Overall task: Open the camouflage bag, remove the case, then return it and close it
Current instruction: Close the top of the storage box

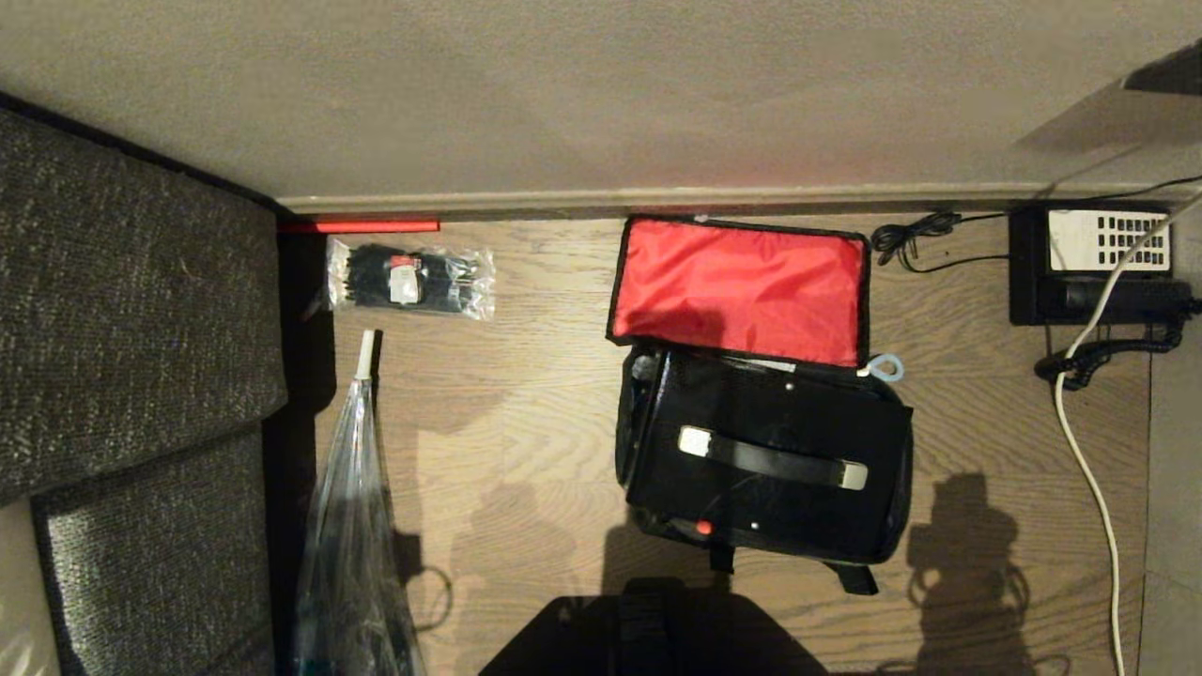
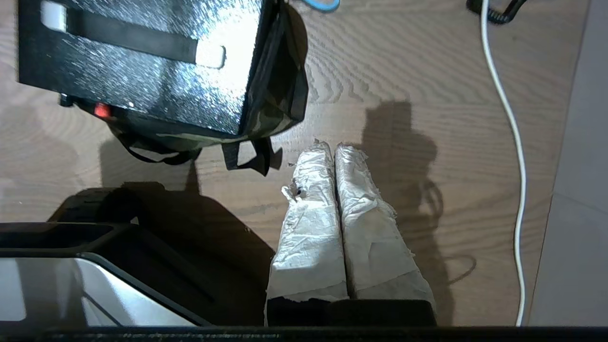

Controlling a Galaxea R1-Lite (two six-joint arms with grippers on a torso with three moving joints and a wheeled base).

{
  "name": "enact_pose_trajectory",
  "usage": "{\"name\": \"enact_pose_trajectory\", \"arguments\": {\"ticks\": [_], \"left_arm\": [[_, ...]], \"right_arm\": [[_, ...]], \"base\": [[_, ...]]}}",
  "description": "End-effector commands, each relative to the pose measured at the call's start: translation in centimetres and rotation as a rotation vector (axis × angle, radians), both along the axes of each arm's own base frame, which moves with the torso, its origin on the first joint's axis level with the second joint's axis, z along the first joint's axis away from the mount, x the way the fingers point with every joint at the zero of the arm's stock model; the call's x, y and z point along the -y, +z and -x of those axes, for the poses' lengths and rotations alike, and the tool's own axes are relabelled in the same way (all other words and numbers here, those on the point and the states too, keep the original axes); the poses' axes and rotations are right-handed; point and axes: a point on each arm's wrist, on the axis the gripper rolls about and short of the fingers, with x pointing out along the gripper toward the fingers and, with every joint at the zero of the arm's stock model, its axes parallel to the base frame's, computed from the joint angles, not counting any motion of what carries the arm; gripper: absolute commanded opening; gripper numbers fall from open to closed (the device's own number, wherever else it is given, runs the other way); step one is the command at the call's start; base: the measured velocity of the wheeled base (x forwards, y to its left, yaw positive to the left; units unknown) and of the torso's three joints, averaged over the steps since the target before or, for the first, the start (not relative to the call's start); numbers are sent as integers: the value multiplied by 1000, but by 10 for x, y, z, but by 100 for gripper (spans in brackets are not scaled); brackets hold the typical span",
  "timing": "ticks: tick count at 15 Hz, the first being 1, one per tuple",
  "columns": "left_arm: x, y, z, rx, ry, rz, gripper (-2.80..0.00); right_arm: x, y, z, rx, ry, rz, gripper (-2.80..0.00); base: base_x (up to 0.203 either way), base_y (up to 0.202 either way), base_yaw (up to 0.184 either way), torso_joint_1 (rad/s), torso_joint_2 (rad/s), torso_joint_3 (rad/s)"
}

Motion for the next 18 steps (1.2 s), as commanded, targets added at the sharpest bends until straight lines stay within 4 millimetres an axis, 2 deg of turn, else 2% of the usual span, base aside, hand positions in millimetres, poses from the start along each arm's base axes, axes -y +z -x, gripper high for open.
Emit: {"name": "enact_pose_trajectory", "arguments": {"ticks": [1, 4, 7, 9, 10, 12, 13, 14, 15, 16, 17, 18], "left_arm": [[0, 0, 0, 0, 1, 0, -280], [0, 0, 0, 2, -1, 2, -280], [0, 0, 0, 2, -1, 3, -280], [0, 0, 0, 2, -1, 0, -280], [0, -1, 0, 1, -2, 5, -280], [0, 0, 0, 0, -2, -2, -280], [0, 0, 0, 2, -2, 4, -280], [0, 0, 0, 2, -1, 0, -280], [0, -1, 0, 0, -1, 0, -280], [0, -1, 0, 0, -1, 0, -280], [0, 0, 0, 2, -1, 0, -280], [0, 0, 0, 2, -1, 0, -280]], "right_arm": [[0, 0, 0, -3, 1, 1, -280], [0, -1, 0, -19, 2, 10, -280], [0, -4, 5, -141, 4, 38, -280], [0, 20, 14, -70, 27, 13, -280], [-1, 36, 26, -67, 51, 4, -280], [-2, 73, 61, -95, 137, -60, -280], [-3, 88, 67, -128, 155, -98, -280], [-3, 103, 61, -189, 169, -156, -280], [-3, 119, 45, -283, 184, -219, -280], [-4, 135, 20, -382, 189, -280, -280], [-6, 150, -21, -495, 181, -349, -280], [-8, 157, -70, -603, 163, -410, -280]], "base": [[0, 0, 0, 2, 4, -205], [0, 0, 0, 3, 5, -162], [0, 0, 0, 3, 2, -29], [0, 0, 0, 0, 0, 0], [0, 0, 0, 0, 0, 0], [0, 0, 0, 0, 0, 0], [0, 0, 0, 0, 0, 0], [0, 0, 0, 0, 0, 0], [0, 0, 0, 0, 0, 0], [0, 0, 0, 0, 0, 0], [0, 0, 0, 0, 0, 0], [0, 0, 0, 0, 0, 0]]}}
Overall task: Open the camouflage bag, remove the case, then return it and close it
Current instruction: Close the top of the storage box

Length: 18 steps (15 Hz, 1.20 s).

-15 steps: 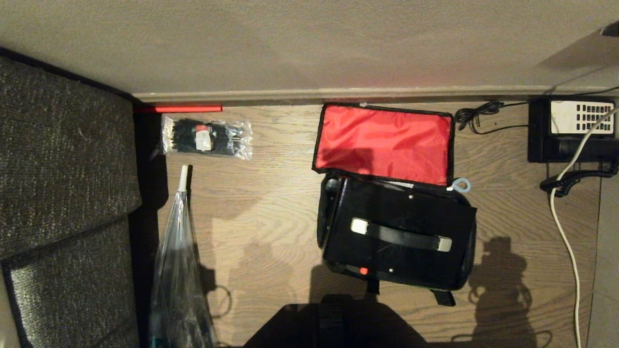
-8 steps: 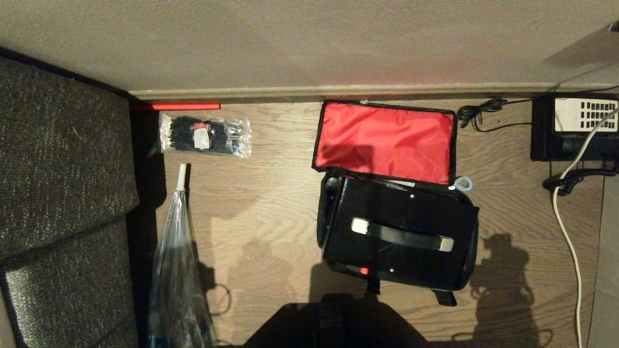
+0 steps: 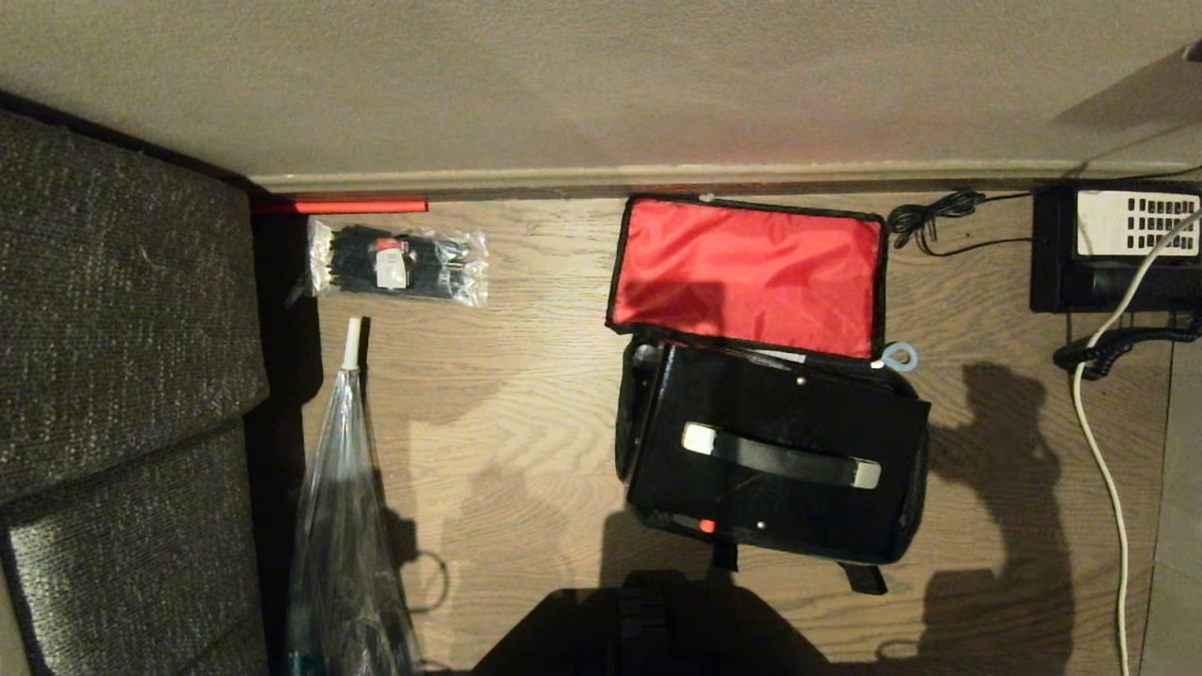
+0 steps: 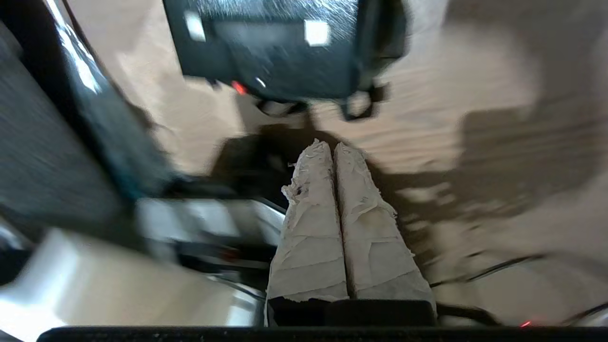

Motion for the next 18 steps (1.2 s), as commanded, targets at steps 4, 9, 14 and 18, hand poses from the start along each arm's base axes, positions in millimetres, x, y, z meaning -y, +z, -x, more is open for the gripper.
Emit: {"name": "enact_pose_trajectory", "arguments": {"ticks": [4, 9, 14, 18], "left_arm": [[0, 0, 0, 0, -1, 0, -280], [0, -1, 0, -1, 1, 0, -280], [0, 0, 0, 0, 1, 0, -280], [0, 0, 0, 0, 1, 0, -280]], "right_arm": [[-8, -21, -249, -557, -57, -154, -280], [13, -47, -363, -395, -141, -229, 0], [17, -7, -365, -274, -28, -543, 0], [27, 8, -349, -275, 69, -659, 0]], "base": [[0, 0, 0, 0, 0, 0], [0, 0, 0, 0, 0, 0], [0, 0, 0, 0, 0, 0], [0, 0, 0, 0, 0, 0]]}}
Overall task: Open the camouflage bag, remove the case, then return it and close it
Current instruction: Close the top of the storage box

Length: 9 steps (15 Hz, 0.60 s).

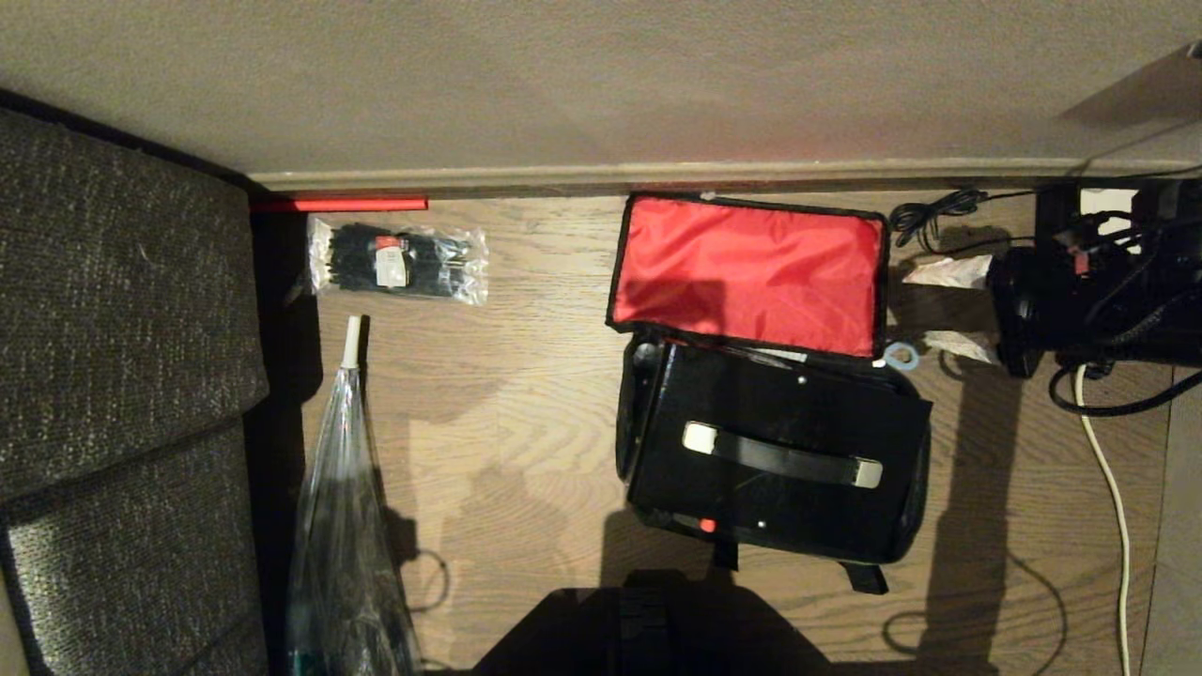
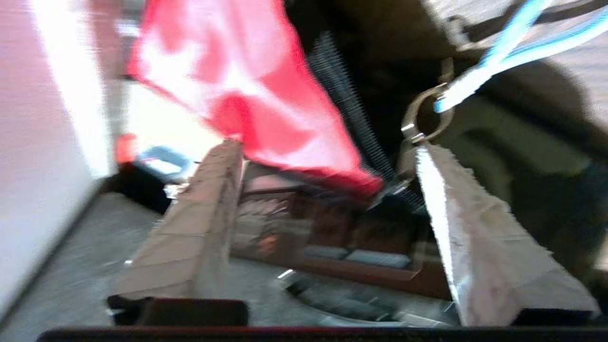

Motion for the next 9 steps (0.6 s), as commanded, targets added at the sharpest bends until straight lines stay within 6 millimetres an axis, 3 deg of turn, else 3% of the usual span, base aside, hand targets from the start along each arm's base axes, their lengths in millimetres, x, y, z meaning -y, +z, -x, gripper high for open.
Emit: {"name": "enact_pose_trajectory", "arguments": {"ticks": [1, 4, 6, 9], "left_arm": [[0, 0, 0, 0, 1, 0, -280], [0, -1, 0, 0, 1, 0, -280], [0, 0, 0, 0, 1, 0, -280], [0, -1, 0, -1, 0, 0, -280]], "right_arm": [[3, -5, -10, 27, 15, -12, 0], [5, -33, -62, 102, 20, 1, 0], [6, -39, -90, 159, 25, 7, 0], [7, -39, -109, 209, 31, 5, 0]], "base": [[0, 0, 0, 0, 0, 0], [0, 0, 0, 0, 0, 0], [0, 0, 0, 0, 0, 0], [0, 0, 0, 0, 0, 0]]}}
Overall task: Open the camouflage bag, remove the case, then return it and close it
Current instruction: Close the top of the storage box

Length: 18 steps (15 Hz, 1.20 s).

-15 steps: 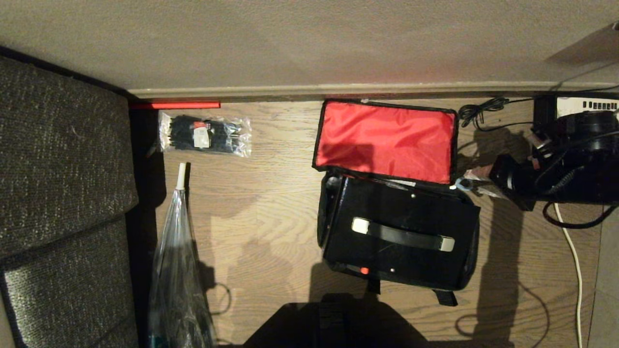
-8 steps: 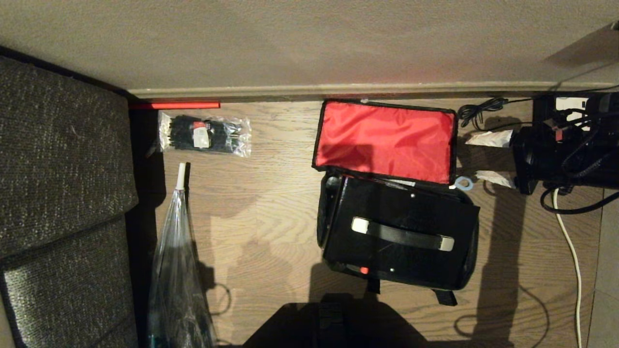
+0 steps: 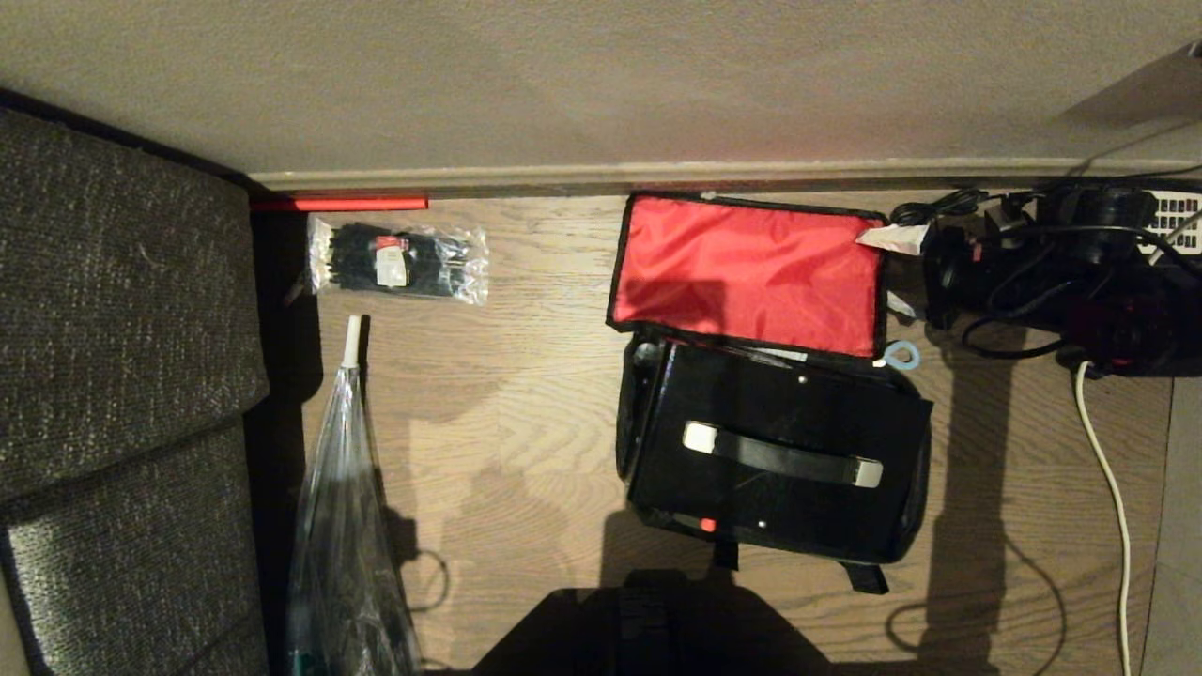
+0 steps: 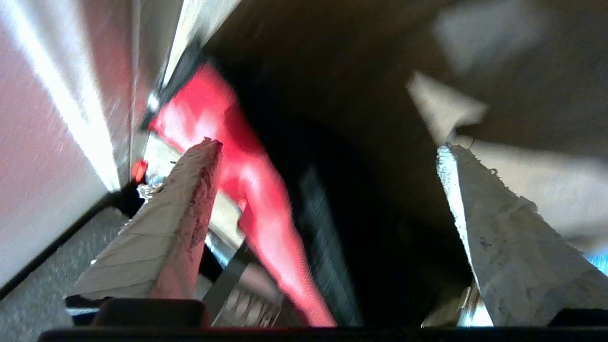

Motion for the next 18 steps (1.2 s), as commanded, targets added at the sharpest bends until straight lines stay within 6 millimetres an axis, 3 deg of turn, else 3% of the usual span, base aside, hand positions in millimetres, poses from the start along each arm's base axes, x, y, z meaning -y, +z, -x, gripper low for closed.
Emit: {"name": "enact_pose_trajectory", "arguments": {"ticks": [1, 4, 5, 9, 13, 15, 18], "left_arm": [[0, 0, 0, 0, 1, 0, -280], [0, 0, 0, 0, 1, 0, -280], [0, 0, 0, 0, 3, 0, -280], [0, 0, 0, 0, 3, 0, -280], [0, -1, 0, 0, 1, 0, -280], [0, 0, 0, 0, 1, 0, -280], [0, -1, 0, -1, 1, 0, -280]], "right_arm": [[0, -19, -15, -46, 7, -25, 0], [-3, -11, -13, -55, 40, -94, 0], [-4, -9, -13, -60, 43, -119, -280], [-12, -3, -12, -73, 79, -173, -280], [-13, 16, -2, 17, 102, -158, -280], [-12, 35, 18, 72, 147, -140, -280], [-6, 62, 70, 177, 249, -56, -280]], "base": [[0, 0, 0, 0, 0, 0], [0, 0, 0, 0, 0, 0], [0, 0, 0, 0, 0, 0], [0, 0, 0, 0, 0, 0], [0, 0, 0, 0, 0, 0], [0, 0, 0, 0, 0, 0], [0, 0, 0, 0, 0, 0]]}}
